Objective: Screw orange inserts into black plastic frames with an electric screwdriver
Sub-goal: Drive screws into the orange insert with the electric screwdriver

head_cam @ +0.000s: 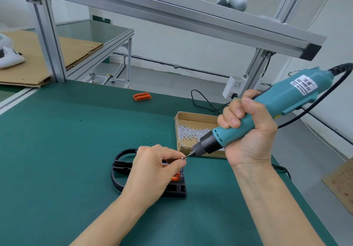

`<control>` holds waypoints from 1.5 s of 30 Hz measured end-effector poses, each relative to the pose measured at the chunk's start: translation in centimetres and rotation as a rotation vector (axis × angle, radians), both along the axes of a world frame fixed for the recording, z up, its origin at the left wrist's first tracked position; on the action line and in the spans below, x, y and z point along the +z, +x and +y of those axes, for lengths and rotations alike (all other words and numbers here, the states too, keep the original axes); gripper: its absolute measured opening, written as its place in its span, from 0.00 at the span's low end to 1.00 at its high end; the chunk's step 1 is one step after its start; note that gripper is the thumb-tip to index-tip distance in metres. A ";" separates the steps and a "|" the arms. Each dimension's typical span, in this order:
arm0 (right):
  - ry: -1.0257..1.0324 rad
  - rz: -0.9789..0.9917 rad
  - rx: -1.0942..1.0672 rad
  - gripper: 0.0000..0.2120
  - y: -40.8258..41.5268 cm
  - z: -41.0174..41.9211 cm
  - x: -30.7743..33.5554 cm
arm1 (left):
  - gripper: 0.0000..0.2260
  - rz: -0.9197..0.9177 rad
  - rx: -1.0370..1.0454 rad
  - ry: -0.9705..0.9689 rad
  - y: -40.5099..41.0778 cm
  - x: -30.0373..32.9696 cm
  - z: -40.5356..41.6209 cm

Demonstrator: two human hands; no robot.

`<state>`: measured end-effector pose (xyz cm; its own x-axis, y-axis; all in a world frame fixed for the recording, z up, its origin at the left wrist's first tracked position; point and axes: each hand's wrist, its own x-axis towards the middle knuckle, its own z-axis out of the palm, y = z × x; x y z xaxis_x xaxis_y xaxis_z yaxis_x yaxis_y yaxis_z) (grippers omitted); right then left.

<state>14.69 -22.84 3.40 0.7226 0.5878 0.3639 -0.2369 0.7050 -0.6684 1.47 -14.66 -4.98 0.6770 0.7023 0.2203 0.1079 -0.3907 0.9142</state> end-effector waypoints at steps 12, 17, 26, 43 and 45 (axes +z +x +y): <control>-0.010 -0.029 -0.016 0.08 -0.1 -0.1 -0.1 | 0.10 -0.003 -0.014 0.148 -0.1 -0.1 0.0; -0.016 -0.047 -0.022 0.08 -0.1 -0.2 -0.1 | 0.08 -0.035 -0.044 0.130 -0.1 -0.5 0.2; 0.033 0.036 -0.063 0.06 0.2 -0.4 -1.3 | 0.08 0.003 -0.169 0.623 -0.3 -0.1 0.9; -0.137 -0.083 -0.003 0.10 1.2 1.9 -2.8 | 0.33 0.306 -0.175 0.523 -1.6 -1.8 2.9; -0.180 -0.114 0.004 0.10 1.1 2.3 -3.2 | 0.32 0.388 -0.251 0.616 -1.8 -2.6 2.6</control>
<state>15.84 -20.53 0.22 0.6800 0.6538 0.3318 -0.1552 0.5707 -0.8064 -0.30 -12.02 -7.54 0.9086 0.3445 0.2361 0.2169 -0.8724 0.4381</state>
